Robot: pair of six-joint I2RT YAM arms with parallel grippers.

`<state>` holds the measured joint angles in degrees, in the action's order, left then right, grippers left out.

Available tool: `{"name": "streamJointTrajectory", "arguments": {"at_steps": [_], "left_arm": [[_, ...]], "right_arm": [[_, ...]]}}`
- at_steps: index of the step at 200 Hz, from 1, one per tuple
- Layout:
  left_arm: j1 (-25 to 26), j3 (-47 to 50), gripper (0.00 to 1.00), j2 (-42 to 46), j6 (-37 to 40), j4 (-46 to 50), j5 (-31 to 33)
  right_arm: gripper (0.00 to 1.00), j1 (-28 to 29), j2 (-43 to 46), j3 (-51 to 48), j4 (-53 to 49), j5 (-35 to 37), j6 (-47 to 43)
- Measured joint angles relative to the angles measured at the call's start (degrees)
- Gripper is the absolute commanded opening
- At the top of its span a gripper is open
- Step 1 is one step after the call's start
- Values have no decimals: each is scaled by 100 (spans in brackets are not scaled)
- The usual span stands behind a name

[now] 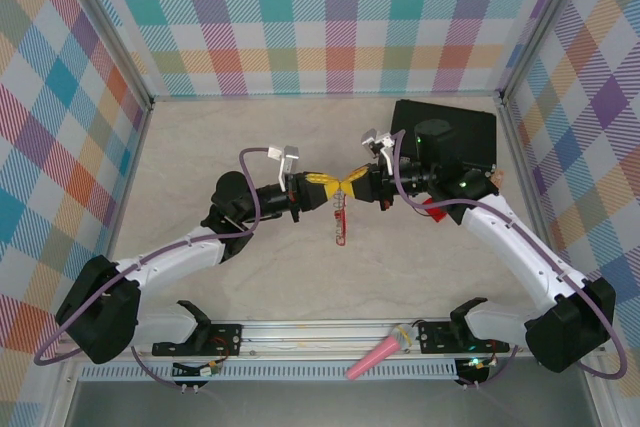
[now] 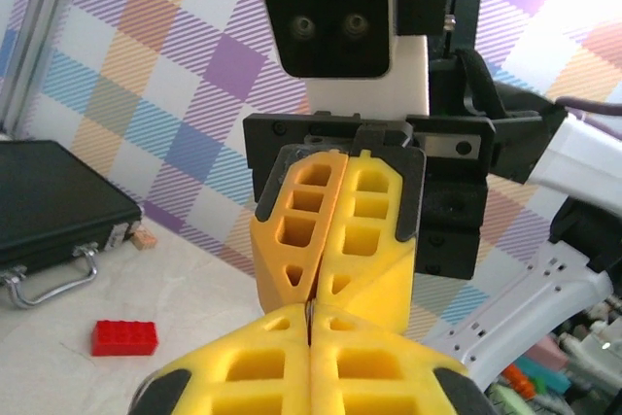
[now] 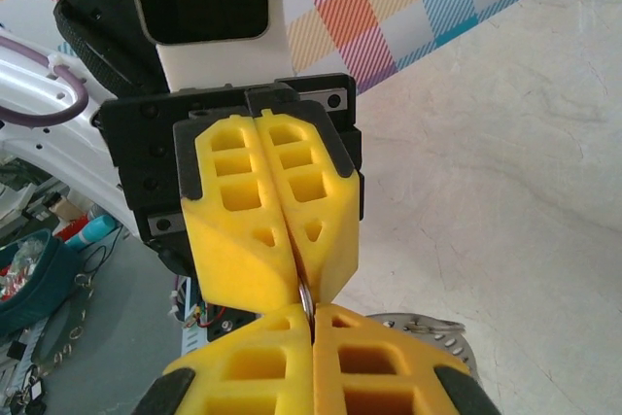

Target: Put the keys on the keyring

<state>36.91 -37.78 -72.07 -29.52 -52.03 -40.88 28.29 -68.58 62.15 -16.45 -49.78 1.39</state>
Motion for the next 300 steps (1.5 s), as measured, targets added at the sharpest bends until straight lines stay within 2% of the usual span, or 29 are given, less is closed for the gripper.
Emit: {"name": "streamJointTrajectory", "arguments": {"at_steps": [15, 24, 44, 65, 110, 185, 245, 300], "left_arm": [[0, 0, 0, -42, -7, -66, -39], [0, 0, 0, -52, -11, -87, -44], [0, 2, 0, -63, -85, -184, -37], [0, 31, 0, -92, -195, -481, 70], [9, 282, 0, -339, -566, -1569, 610], [227, 299, 0, -315, -435, -2041, 1698], [343, -79, 0, -398, -278, -2057, 2212], [431, -319, 0, -546, -258, -2081, 2299]], "right_arm": [[0, -7, 0, 0, -2, -7, -17], [12, -11, 0, 0, -11, -2, -20], [21, -9, 4, 0, 31, 31, 35], [21, -9, 98, -105, 365, 164, 229], [23, -9, 754, -990, 1665, 623, 1075], [23, -7, 1003, -1399, 3327, 1353, 2177], [23, 258, 702, -1419, 3832, 1589, 2350], [23, 597, 422, -1414, 3980, 1683, 2345]]}}
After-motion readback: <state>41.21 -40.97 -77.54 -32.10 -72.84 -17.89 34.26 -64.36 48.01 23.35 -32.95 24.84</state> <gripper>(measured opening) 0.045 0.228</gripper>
